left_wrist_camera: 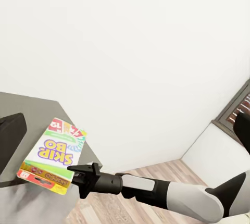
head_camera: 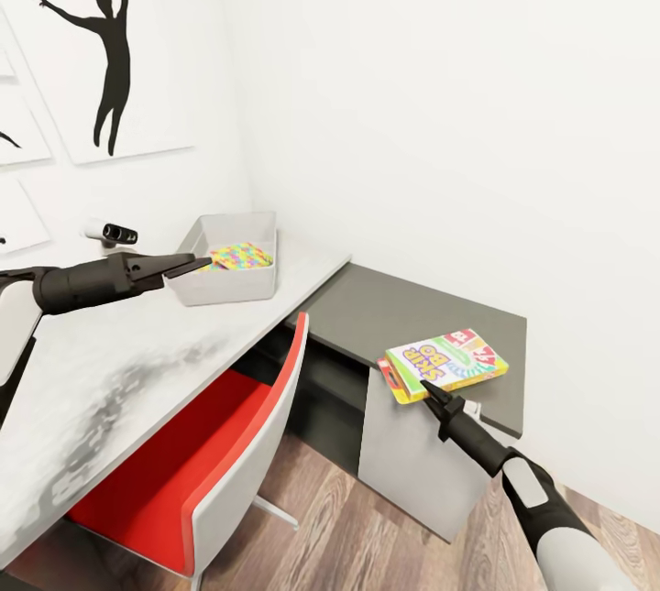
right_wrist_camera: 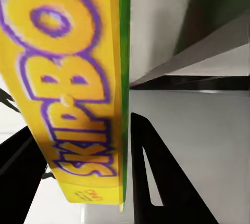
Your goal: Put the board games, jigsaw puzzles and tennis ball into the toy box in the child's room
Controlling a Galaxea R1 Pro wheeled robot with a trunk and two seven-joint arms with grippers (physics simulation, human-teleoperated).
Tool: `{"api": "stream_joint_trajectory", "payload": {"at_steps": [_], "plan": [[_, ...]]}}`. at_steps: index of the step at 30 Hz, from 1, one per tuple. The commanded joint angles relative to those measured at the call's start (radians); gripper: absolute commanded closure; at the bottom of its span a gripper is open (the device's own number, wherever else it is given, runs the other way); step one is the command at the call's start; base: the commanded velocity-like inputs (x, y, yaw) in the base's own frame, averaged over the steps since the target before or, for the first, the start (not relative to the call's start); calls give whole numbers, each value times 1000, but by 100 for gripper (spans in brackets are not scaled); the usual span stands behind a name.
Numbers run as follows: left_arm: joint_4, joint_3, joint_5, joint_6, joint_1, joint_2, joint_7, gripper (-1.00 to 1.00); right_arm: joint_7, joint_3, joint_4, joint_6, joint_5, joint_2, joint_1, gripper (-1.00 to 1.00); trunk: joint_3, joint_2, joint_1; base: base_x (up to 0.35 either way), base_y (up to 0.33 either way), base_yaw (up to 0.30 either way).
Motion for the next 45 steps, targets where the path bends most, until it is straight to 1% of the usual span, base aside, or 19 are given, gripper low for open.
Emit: {"api": "stream_joint_trajectory", "payload": {"at_steps": [1,4,7,12,14,15,17,19,21,24,25,27,28,30,32,34,37,41,45], "plan": [[1,-1,1,3,0,1,-3,-100,2,2,-9,5,0,0,3,100,1,0,0,0,0,12],[1,0,-1,3,1,2,-3,-100,2,22,-66,6,1,1,25,100,6,0,0,0,0,48],[1,0,-1,3,4,2,-3,-100,6,30,-123,9,1,3,49,100,11,0,0,0,0,74],[1,0,-2,3,12,7,-3,-100,71,32,-187,12,0,1,83,100,19,0,0,0,0,95],[2,1,-1,3,32,24,-4,-100,96,32,-201,12,0,0,93,100,22,0,0,0,0,112],[3,2,-1,3,60,43,-5,-100,105,32,-207,13,0,-1,98,100,24,0,0,0,0,119],[6,15,-1,3,99,64,-14,-100,112,33,-212,13,0,-1,101,100,27,0,0,0,0,122],[9,49,1,3,140,75,-30,-100,115,33,-214,14,0,-1,105,100,31,0,0,0,0,125],[17,105,2,3,211,83,-49,-100,116,34,-222,14,0,-1,108,100,34,0,0,0,0,127],[23,183,6,3,314,84,-64,-100,116,35,-251,15,0,-1,114,100,39,0,0,0,0,129],[24,225,21,3,376,83,-91,-100,116,40,-269,15,0,-1,114,100,40,0,0,0,0,133],[19,284,45,3,460,78,-155,-100,115,47,-303,16,-1,-1,115,100,44,0,0,0,0,136],[17,332,54,3,513,76,-213,-100,114,51,-328,17,-2,-1,115,100,45,0,0,0,0,139],[12,392,59,3,559,77,-276,-100,114,55,-348,18,-2,0,115,100,52,7,-4,0,0,141],[6,436,60,3,583,83,-315,-100,114,56,-357,17,-2,0,115,100,61,21,-12,0,0,142],[4,445,59,3,590,85,-326,-100,114,57,-359,17,-3,0,115,100,70,35,-19,0,0,143],[4,445,58,3,593,80,-332,-100,114,57,-362,17,-3,0,115,100,85,56,-31,0,0,144],[4,408,57,3,594,83,-331,-100,114,60,-362,17,-1,1,115,100,103,84,-46,0,0,145],[4,398,57,3,593,83,-329,-100,114,66,-363,17,0,-1,114,100,122,112,-61,0,0,146]]}}
